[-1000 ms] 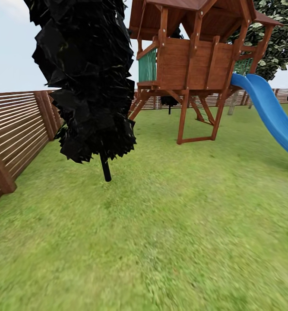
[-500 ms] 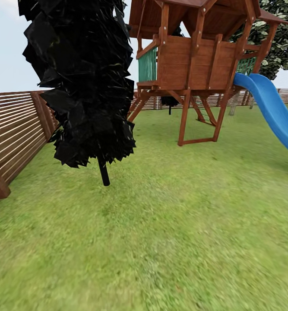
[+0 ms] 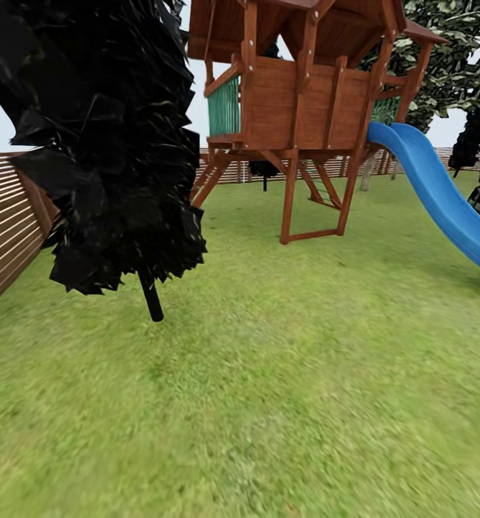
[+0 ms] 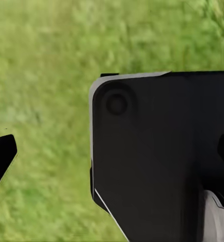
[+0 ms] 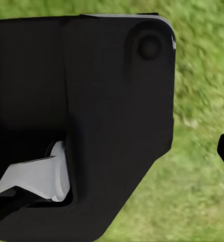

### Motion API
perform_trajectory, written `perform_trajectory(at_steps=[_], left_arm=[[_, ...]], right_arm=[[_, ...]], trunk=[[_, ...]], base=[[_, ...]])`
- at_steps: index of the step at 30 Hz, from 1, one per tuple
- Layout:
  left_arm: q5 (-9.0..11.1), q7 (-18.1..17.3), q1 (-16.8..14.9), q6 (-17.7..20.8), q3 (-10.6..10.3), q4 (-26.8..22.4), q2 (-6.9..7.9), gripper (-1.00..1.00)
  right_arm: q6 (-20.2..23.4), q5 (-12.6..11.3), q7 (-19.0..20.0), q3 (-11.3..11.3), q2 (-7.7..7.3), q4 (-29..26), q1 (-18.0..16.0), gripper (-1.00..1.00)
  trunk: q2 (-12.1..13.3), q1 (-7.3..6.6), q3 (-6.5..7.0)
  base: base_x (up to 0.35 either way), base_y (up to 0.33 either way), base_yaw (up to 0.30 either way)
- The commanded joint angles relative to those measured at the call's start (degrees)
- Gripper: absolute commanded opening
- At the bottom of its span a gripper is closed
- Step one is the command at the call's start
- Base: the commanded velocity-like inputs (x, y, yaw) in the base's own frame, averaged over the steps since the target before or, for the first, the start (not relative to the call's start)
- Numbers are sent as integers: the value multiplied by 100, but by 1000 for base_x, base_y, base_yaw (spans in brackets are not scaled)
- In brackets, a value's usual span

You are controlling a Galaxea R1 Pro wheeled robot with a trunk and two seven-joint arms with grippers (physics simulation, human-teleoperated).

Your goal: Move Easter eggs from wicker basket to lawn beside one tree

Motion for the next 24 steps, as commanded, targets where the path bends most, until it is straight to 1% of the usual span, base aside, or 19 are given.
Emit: perform_trajectory(at_steps=[1, 6, 11, 24], left_arm=[[-7, 6, -2, -17, -3, 0, 1, 100], [-7, 6, -2, -17, -3, 2, -3, 100], [-7, 6, -4, -17, -3, -1, -4, 100], [-7, 22, -4, -17, -4, -2, -4, 100]], right_arm=[[-10, -3, -2, -16, 4, -7, 2, 100], [-10, -3, -2, -11, 4, -9, 2, 100], [-10, -1, -2, -10, 8, -5, 2, 100], [-10, 3, -2, -3, 11, -1, 2, 100]], trunk=[[-10, 7, -10], [-10, 7, -10], [-10, 7, -5], [-10, 7, 39]], base=[[338, 0, -104], [338, -36, -51], [334, -100, -71], [316, -150, -224]])
